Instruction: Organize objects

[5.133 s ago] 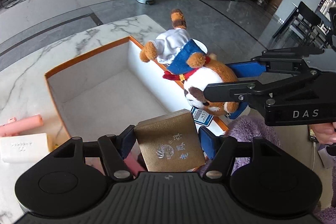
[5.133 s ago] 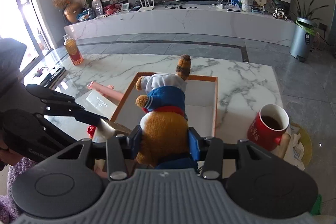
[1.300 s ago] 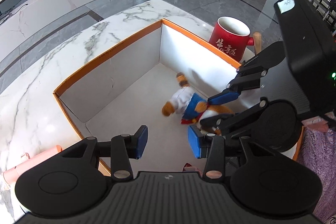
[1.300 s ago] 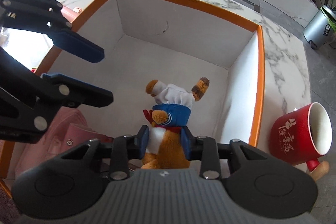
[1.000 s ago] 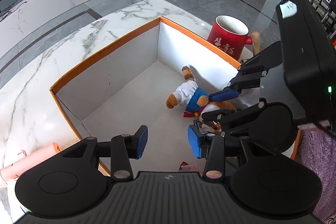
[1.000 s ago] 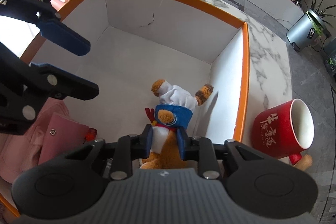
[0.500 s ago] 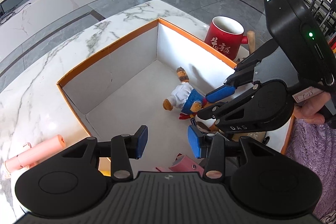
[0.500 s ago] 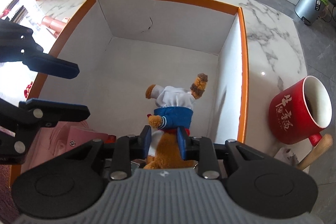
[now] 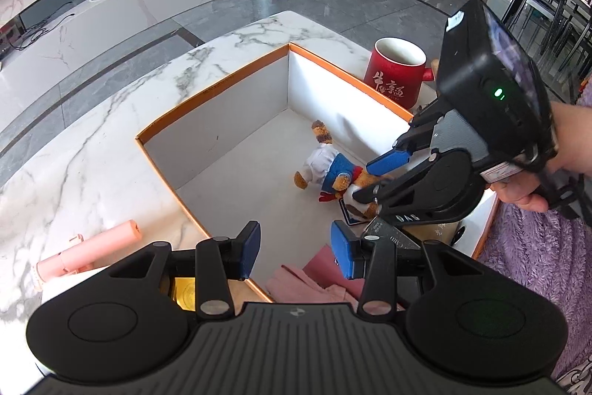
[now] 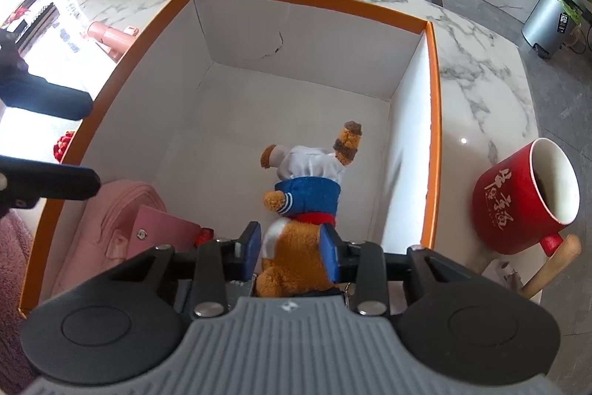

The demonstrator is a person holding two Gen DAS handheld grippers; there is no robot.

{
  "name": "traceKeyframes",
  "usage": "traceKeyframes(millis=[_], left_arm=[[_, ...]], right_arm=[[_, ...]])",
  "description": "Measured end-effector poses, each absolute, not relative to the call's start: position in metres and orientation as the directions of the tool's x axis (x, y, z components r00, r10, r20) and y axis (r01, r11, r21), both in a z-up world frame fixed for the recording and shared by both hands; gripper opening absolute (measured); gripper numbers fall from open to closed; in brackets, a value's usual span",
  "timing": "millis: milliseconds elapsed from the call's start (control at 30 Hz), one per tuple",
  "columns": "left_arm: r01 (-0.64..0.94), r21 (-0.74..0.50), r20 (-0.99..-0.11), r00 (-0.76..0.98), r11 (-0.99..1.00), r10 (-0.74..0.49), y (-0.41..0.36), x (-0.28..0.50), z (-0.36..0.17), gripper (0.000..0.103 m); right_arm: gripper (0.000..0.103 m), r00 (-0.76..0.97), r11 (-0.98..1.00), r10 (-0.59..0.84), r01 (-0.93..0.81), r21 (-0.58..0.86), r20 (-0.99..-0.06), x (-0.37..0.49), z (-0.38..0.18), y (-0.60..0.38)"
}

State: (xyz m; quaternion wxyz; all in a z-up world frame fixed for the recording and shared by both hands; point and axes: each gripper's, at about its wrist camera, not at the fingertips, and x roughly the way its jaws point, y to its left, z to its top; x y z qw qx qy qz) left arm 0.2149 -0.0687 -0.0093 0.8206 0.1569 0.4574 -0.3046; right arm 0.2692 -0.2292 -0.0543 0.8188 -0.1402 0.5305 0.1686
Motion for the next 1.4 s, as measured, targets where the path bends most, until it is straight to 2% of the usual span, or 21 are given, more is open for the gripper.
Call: traceKeyframes(millis=[133, 267, 467, 567, 767, 933, 1000, 1067, 1133, 1167, 1233, 1367, 1400], left_arm=[[0.642, -0.023, -0.841, 0.402, 0.766, -0.362, -0.064, 0.21, -0.007, 0.05], [0.651, -0.023, -0.835, 0.405, 0.759, -0.373, -0.064, 0.207, -0.004, 0.051], [0.652, -0.044, -0.823, 0.406, 0.757, -0.397, -0.063, 0.204, -0.002, 0.05], [0.65, -0.039, -0.825, 0.407, 0.759, -0.391, -0.061, 0.204, -0.003, 0.05], [0.641, -0.046, -0.826, 0.407, 0.766, -0.39, -0.059, 0.21, -0.005, 0.05], [0.636, -0.056, -0.824, 0.407, 0.77, -0.396, -0.057, 0.214, -0.008, 0.05], [0.638, -0.063, -0.825, 0.4, 0.767, -0.4, -0.058, 0.216, -0.01, 0.05], [0.643, -0.07, -0.827, 0.39, 0.762, -0.405, -0.059, 0.219, -0.013, 0.05], [0.644, -0.076, -0.829, 0.384, 0.761, -0.407, -0.06, 0.222, -0.017, 0.05], [0.644, -0.08, -0.83, 0.38, 0.761, -0.409, -0.061, 0.224, -0.019, 0.05], [0.645, -0.09, -0.83, 0.373, 0.759, -0.415, -0.062, 0.227, -0.023, 0.05], [0.652, -0.106, -0.832, 0.356, 0.751, -0.426, -0.066, 0.23, -0.03, 0.05], [0.654, -0.112, -0.832, 0.35, 0.748, -0.431, -0.068, 0.231, -0.032, 0.05]], right_arm=[[0.022, 0.415, 0.955, 0.053, -0.288, -0.076, -0.908, 0.267, -0.049, -0.233], [0.0, 0.444, 0.973, 0.009, -0.209, -0.094, -0.896, 0.261, -0.038, -0.243], [0.0, 0.427, 0.962, -0.017, -0.239, -0.131, -0.904, 0.264, -0.048, -0.248], [0.0, 0.442, 0.962, 0.045, -0.262, -0.081, -0.896, 0.259, -0.04, -0.247], [0.006, 0.471, 0.908, 0.139, -0.412, -0.077, -0.871, 0.247, -0.032, -0.221], [0.021, 0.505, 0.879, 0.1, -0.448, -0.162, -0.857, 0.252, -0.045, -0.205], [0.032, 0.508, 0.871, 0.08, -0.455, -0.188, -0.858, 0.255, -0.051, -0.201], [0.033, 0.516, 0.856, 0.058, -0.466, -0.224, -0.855, 0.256, -0.057, -0.197], [0.03, 0.516, 0.855, 0.04, -0.46, -0.238, -0.855, 0.259, -0.061, -0.197], [0.018, 0.514, 0.862, 0.047, -0.454, -0.225, -0.857, 0.261, -0.06, -0.199], [0.014, 0.512, 0.878, 0.06, -0.436, -0.199, -0.857, 0.263, -0.055, -0.205], [0.008, 0.466, 0.923, 0.196, -0.385, 0.001, -0.863, 0.271, -0.033, -0.229], [0.0, 0.443, 0.927, 0.252, -0.366, 0.083, -0.86, 0.275, -0.027, -0.237]])
